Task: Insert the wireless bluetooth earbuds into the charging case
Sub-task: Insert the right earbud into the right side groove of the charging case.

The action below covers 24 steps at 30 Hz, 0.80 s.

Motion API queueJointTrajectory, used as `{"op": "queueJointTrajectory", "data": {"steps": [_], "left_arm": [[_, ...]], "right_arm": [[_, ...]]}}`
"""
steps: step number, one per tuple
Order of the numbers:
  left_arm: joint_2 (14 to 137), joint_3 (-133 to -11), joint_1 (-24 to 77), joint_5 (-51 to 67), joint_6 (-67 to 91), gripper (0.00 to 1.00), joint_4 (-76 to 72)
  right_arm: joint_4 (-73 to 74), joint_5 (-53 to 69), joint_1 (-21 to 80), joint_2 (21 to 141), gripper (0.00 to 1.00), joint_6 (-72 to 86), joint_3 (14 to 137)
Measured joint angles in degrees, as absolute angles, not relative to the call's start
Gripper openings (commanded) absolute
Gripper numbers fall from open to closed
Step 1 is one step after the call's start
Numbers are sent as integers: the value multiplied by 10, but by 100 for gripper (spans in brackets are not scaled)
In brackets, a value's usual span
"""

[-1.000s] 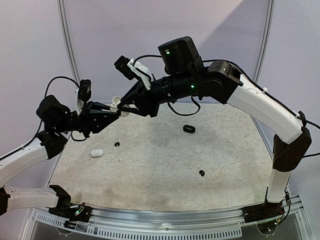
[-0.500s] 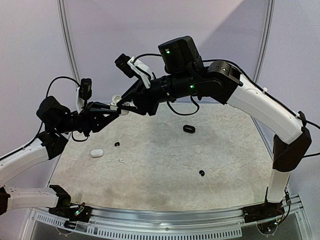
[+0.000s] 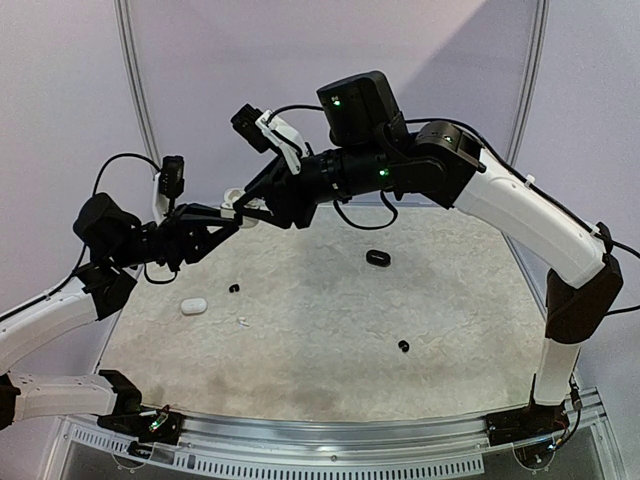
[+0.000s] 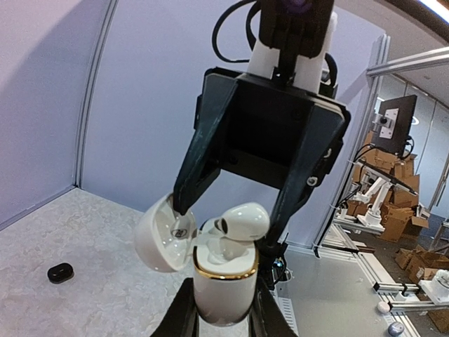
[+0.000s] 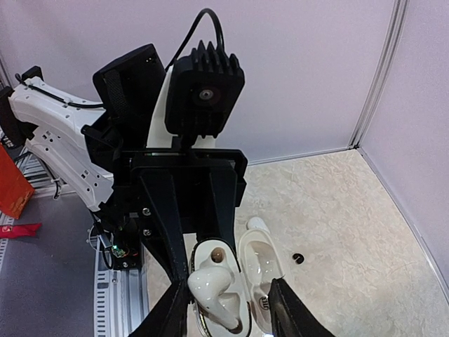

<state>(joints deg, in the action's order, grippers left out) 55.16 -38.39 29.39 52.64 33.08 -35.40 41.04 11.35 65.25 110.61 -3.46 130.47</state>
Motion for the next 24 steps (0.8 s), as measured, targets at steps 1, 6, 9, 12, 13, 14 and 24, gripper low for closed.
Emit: {"op": "queueJointTrajectory", "data": {"steps": [1,6,9,12,13,14,24], "left_arm": [[552,-384,294,525,331,0,-354],[552,-380,295,519,330,0,-359],[552,-379,295,517,330,0,-361],[552,-378,295,515,328,0,-361],[552,-378,295,515,327,0,-361],[552,-378,295,514,326,0,-361],[552,-378,295,506,325,0,-357]], "right_arm": [[410,113,653,1106,41,-35,1305],[408,111,653,1106,44,-34,1305],[405,111,653,1107,46,-33,1305],[400,111,653,1108,47,-33,1305],[400,111,653,1108,47,-33,1305],[399,111,653,1109,47,-33,1305],[398,112,653,1116,45,-33,1308]]}}
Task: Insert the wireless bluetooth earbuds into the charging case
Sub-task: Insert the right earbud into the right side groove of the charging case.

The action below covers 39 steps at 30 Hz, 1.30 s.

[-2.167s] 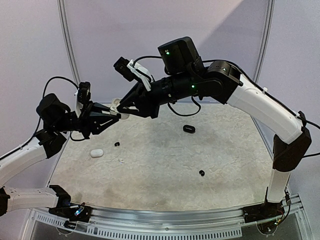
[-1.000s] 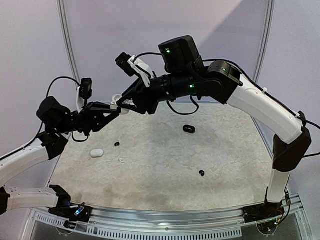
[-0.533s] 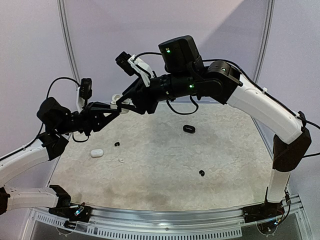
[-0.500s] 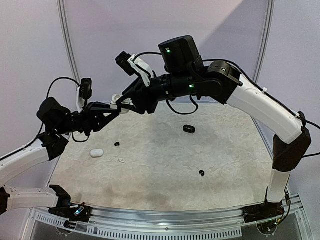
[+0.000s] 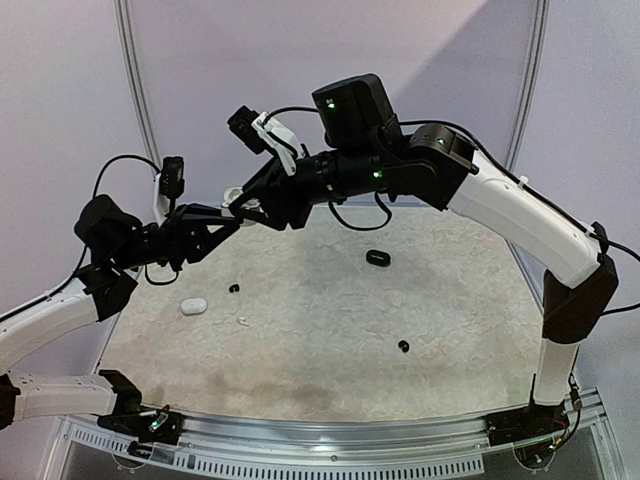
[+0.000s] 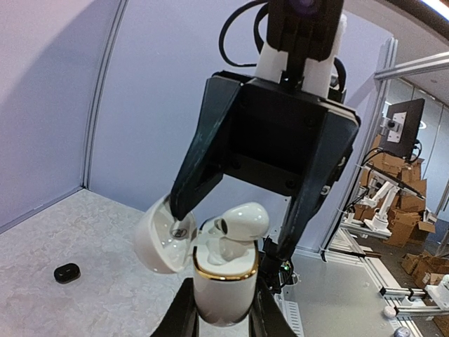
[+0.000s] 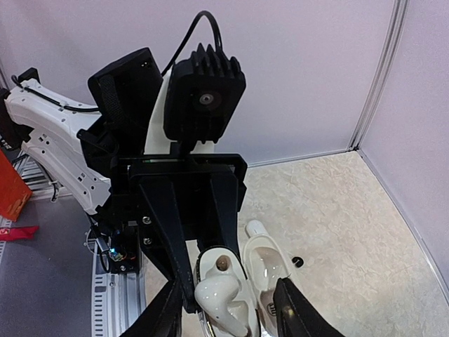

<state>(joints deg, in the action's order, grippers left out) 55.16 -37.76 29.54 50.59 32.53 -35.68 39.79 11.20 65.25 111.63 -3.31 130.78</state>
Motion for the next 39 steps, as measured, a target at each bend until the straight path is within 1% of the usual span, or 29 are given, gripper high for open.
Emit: {"op": "queueJointTrajectory", "data": {"steps": [17,24,35,39], "left_arm": [[552,-377,296,506,301,0,-349],[552,-378,298,509,299,0,-347],[552,-376,300,510,292,0,-350],[552,-373,300,510,293,0,-355]], "right_arm": [[390,126,653,1132,44,-33,1327],[382,128,652,1136,29,-35,1327],[380,127,652,1137,21,-32,1325],[362,127,652,1126,17,-29,1300]]}}
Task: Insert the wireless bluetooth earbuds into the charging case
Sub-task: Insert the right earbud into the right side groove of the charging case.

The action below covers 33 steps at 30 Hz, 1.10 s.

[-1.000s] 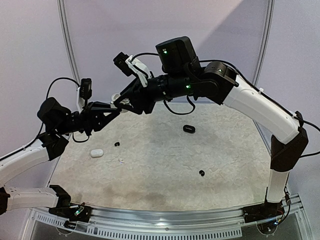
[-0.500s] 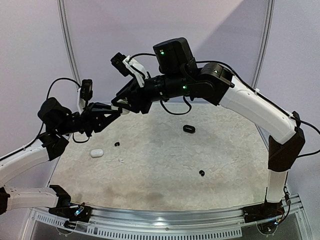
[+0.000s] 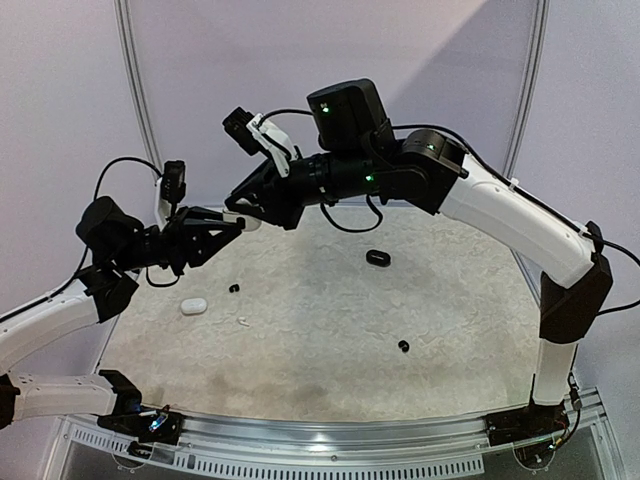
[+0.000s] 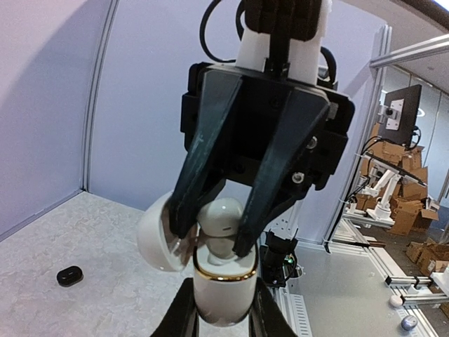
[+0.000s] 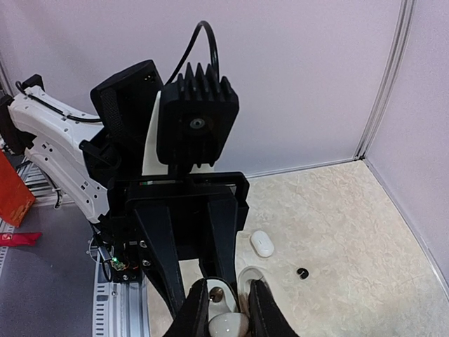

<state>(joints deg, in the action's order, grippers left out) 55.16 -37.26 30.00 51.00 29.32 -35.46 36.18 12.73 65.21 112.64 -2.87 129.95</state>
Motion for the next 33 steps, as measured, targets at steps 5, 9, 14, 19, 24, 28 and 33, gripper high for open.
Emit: {"op": "queueJointTrajectory", "data": {"steps": [5,9,14,19,24,28,33], "left_arm": [[552,-369,301,510,298,0,-364],[552,-369,303,511,301,0,-376],[550,-369,303,511,298,0,-392],[548,-369,303,512,287,0,-400],[546,-369,304,512,276,0,-417],[542,-368,304,515,260,0,-423],[542,-368,304,522,225,0,-427]], "right_arm": [[326,133,652,1108,13,-24,1259],[288,145,651,1091,11,-15,1225],[235,167,646,1074,9,15,1187],[164,183,642,1046,8,46,1126],[131,194,641,1036,7,66,1108],[104,207,640,1032,5,77,1095],[86,223,639,1028,4,88,1087]]}}
